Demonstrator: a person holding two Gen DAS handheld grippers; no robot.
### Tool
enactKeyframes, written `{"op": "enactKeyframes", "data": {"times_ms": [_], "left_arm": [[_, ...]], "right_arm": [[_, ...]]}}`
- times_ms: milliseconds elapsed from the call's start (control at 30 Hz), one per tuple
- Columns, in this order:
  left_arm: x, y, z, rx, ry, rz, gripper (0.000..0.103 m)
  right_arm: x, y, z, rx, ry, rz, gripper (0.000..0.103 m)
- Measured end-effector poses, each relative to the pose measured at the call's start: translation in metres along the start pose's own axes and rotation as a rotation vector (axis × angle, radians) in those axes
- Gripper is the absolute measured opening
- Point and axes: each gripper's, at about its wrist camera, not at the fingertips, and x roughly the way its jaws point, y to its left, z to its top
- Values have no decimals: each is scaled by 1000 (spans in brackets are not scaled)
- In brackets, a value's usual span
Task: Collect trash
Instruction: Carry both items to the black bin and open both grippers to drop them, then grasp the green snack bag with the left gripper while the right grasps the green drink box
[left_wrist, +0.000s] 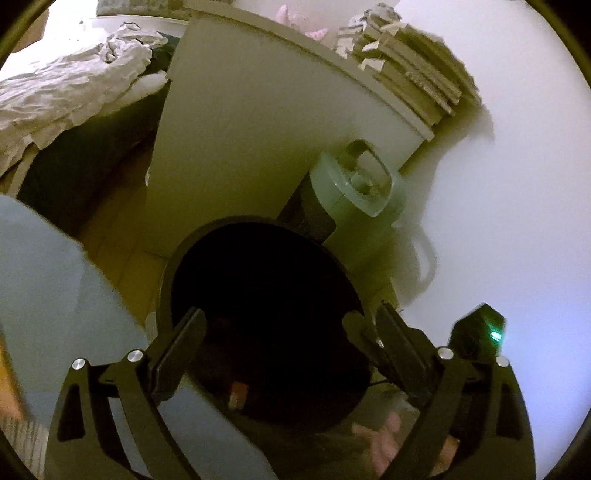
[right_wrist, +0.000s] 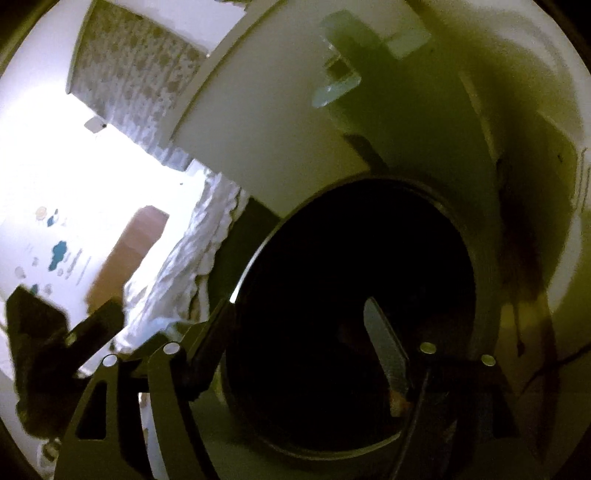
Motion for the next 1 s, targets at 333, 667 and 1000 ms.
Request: {"op": "enactKeyframes", "data": {"times_ms": [333,667,1000], "left_arm": [[-102,-6,-47,19,-68,-39,93],[-222,-7,-118,170,-171,68,93],[-291,51,-159,324,-241,315,97]], "right_arm": [[44,8,7,-3,15,-69,75],[48,26,-36,5,68,-23,75],[37,46,-47,-41,122,48,82]]}}
